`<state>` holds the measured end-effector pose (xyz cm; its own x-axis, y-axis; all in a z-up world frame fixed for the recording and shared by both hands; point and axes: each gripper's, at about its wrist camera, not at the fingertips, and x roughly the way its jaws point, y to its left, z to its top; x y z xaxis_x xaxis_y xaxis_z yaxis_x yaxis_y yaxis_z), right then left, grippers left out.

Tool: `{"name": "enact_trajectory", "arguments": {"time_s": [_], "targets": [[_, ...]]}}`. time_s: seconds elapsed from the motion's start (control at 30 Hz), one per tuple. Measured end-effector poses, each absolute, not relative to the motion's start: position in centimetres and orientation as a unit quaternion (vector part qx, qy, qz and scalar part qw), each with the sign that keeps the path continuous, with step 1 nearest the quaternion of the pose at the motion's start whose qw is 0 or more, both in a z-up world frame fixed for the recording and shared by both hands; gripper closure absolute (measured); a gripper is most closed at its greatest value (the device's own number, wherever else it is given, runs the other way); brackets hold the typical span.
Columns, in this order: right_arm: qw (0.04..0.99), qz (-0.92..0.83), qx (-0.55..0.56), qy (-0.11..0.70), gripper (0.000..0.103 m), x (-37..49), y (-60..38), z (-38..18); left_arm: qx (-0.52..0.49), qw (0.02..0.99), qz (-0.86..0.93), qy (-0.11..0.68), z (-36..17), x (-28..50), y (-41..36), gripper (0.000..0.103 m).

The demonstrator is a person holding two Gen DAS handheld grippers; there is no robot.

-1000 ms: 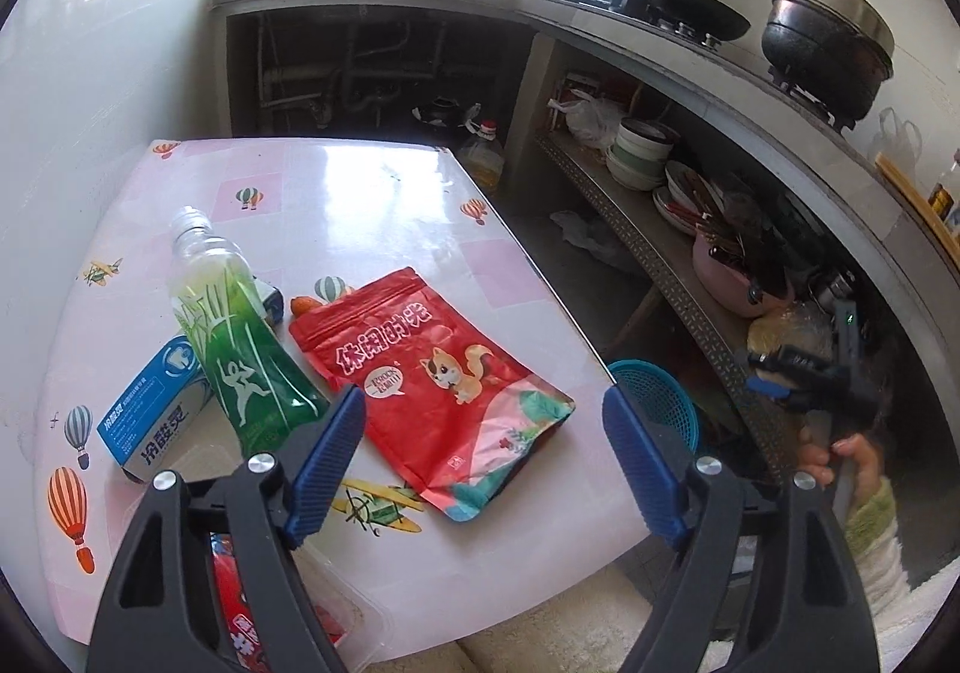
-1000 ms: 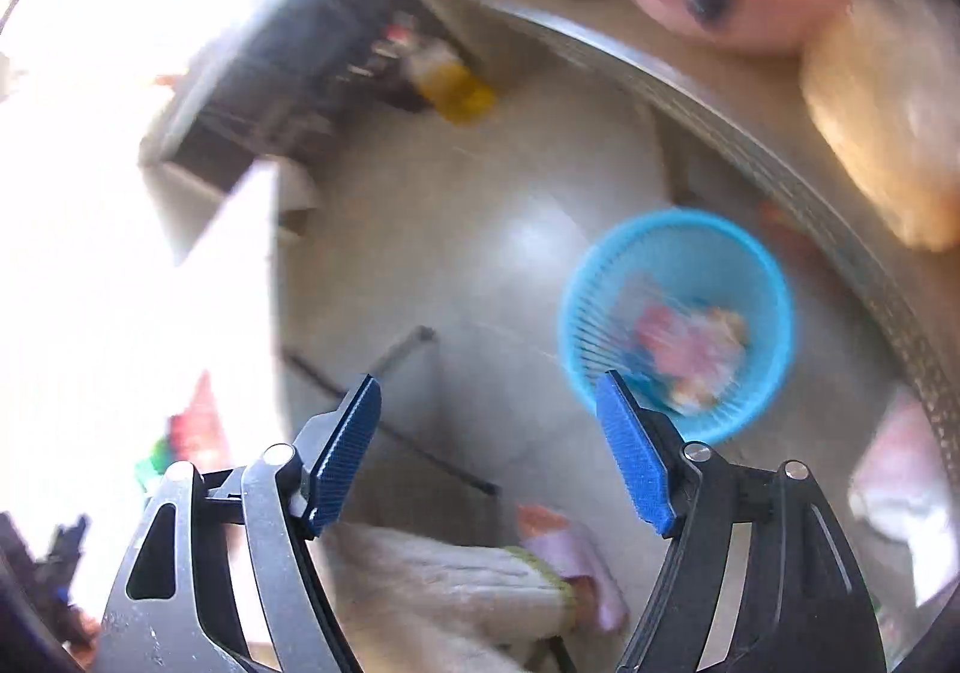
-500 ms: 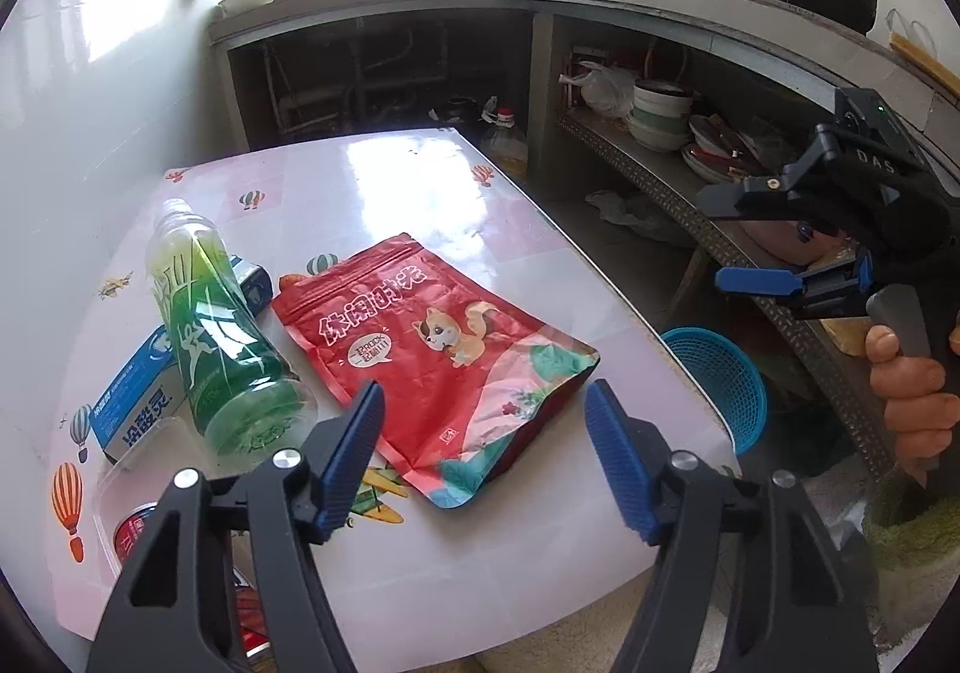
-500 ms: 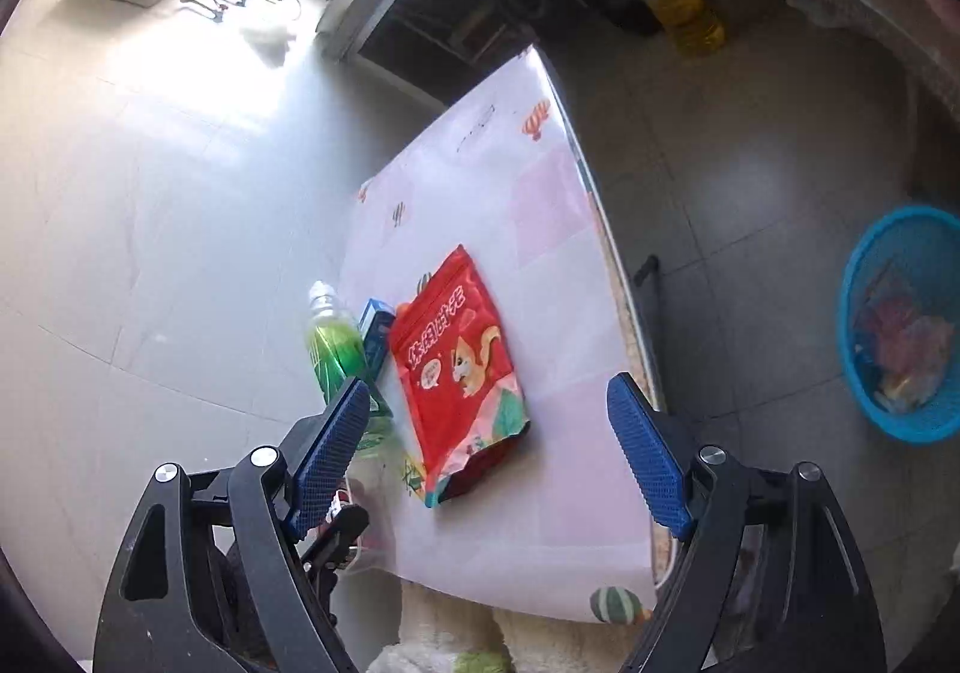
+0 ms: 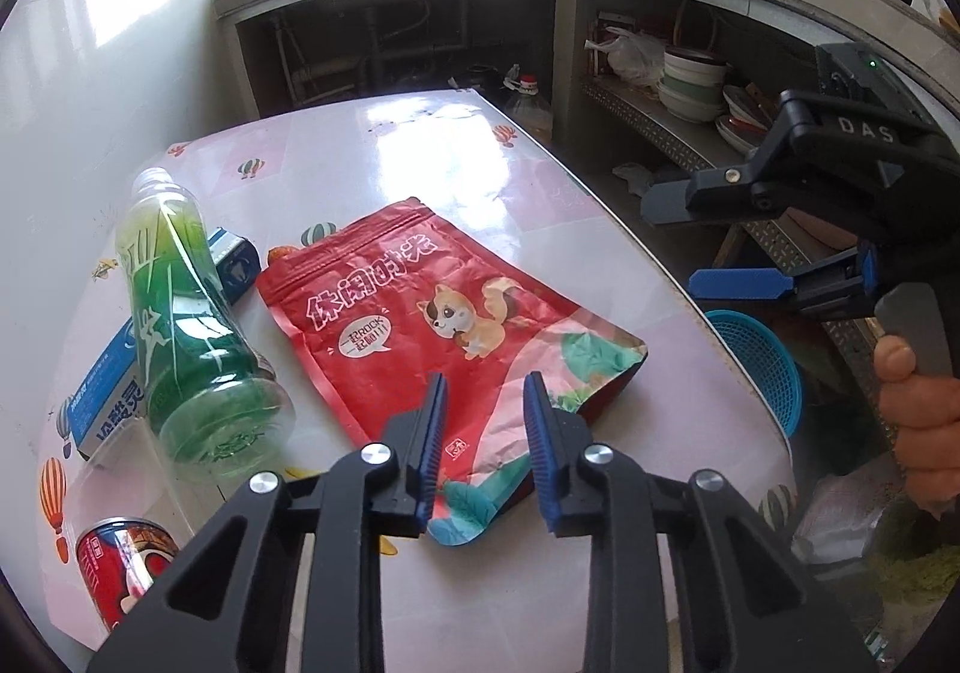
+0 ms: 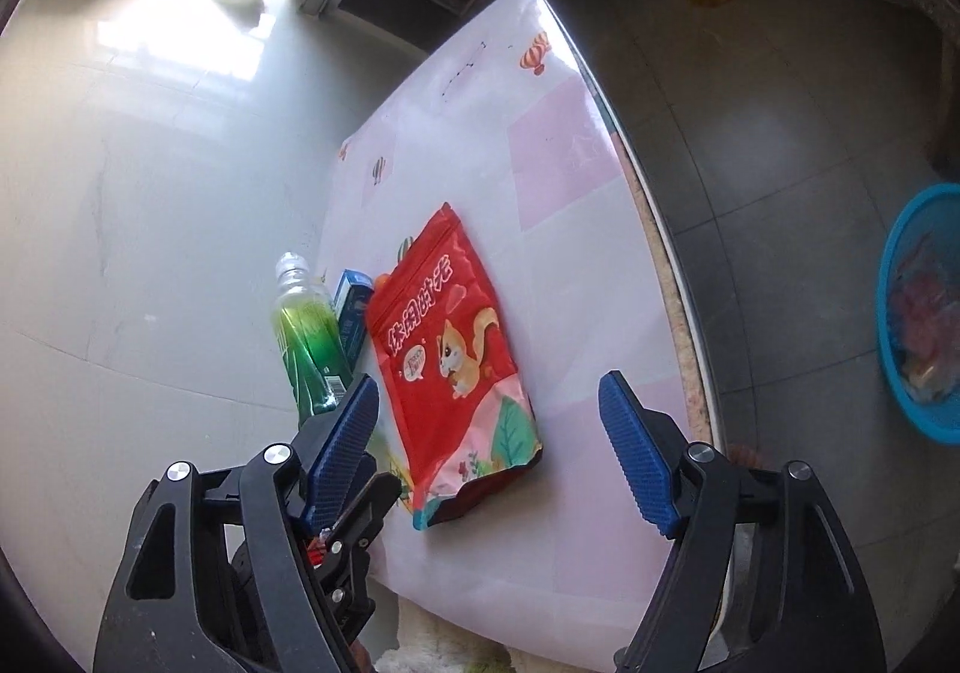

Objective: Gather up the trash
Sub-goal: 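Grasp the red snack bag edge with the right tool while the left tool pinches its corner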

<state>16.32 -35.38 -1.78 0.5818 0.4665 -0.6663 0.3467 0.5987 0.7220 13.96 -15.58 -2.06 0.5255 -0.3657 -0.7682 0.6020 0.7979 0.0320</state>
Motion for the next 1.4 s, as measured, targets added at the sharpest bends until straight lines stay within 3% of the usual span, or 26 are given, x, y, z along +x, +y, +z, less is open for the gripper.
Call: {"name": "enact_trajectory", "arguments": {"time_s": [0.27,0.53,0.97,1.07,1.3,1.4], "targets": [[0.759,0.034,0.445,0.473,0.031,16.9,-35.7,-2.7,0.132,0.844,-0.276,0.439,-4.0,15.4,-15.2,0.089],[0.741,0.037,0.431,0.513,0.031,18.4,-34.3,-4.1,0.102,0.825,-0.281,0.480,-6.0,16.1,-14.6,0.091],[0.688,0.137,0.465,0.539,0.034,21.0,-32.3,-6.1,0.086,0.827,-0.288,0.475,-6.3,16.2,-13.9,0.091],[0.677,0.145,0.475,0.543,0.045,21.4,-32.2,-6.6,0.082,0.827,-0.287,0.476,-6.3,16.2,-13.8,0.091],[0.656,0.161,0.479,0.561,0.085,22.4,-29.7,-8.2,0.080,0.827,-0.290,0.475,-6.3,15.7,-13.7,0.091],[0.660,0.150,0.481,0.557,0.096,22.1,-29.6,-8.4,0.076,0.822,-0.297,0.480,-6.2,15.8,-13.5,0.091]]}}
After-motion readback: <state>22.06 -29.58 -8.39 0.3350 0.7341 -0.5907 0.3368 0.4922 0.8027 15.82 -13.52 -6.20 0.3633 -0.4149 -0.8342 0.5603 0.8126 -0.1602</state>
